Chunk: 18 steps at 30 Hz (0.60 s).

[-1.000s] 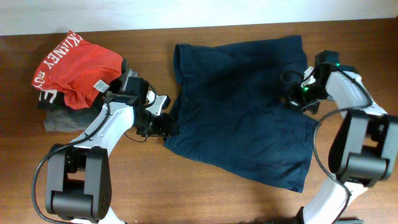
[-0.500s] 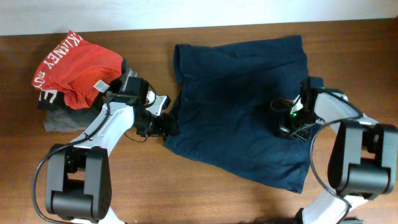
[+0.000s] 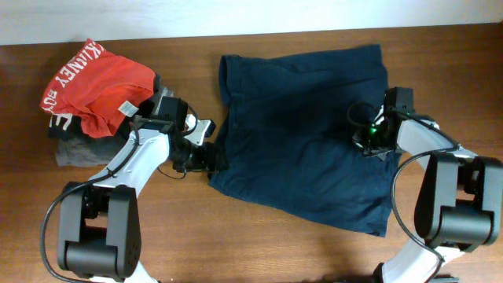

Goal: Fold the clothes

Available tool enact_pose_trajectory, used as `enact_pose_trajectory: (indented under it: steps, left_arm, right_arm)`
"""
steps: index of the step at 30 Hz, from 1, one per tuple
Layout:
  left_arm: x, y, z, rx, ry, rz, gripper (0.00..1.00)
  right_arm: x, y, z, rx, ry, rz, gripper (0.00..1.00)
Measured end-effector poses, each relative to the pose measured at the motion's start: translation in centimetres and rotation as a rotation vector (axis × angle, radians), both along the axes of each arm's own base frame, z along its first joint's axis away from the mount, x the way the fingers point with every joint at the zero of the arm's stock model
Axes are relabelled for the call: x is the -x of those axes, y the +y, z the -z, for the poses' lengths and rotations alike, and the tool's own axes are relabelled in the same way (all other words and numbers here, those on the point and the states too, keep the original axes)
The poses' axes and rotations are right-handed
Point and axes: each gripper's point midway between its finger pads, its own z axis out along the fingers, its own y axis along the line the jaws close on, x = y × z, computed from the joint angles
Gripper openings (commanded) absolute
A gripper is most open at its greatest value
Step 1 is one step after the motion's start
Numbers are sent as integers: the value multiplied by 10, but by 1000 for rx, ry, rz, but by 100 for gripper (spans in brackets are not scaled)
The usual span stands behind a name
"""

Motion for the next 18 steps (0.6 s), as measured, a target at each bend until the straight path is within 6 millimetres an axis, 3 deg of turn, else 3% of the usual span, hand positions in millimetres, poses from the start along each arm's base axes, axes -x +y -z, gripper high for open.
enact_pose_trajectory:
  steps: [6,8,10,12,14,16,18]
  left_arm:
    - [0,1,1,-8,2,-2,85]
    - [0,4,2,-23,3,-6,61]
    - [1,6,3,-40,7,-8,56]
    - [5,9,4,-55,20,-4,57]
    - [13,10,5,-67,45,14,61]
    - [19,11,6,-76,62,37,61]
    - [22,9,7,-81,59,59,48]
  right_arm:
    - [15,0,-10,-31,93,-95,6]
    - [19,-1,-21,-39,98,-107,13]
    - [24,-3,-41,-36,77,-114,19]
    - [31,-4,-71,-28,41,-117,37]
    - [41,-4,-103,-17,-5,-118,46]
    - [53,-2,-132,-4,-41,-124,48]
    - [69,1,-152,2,-47,-125,49]
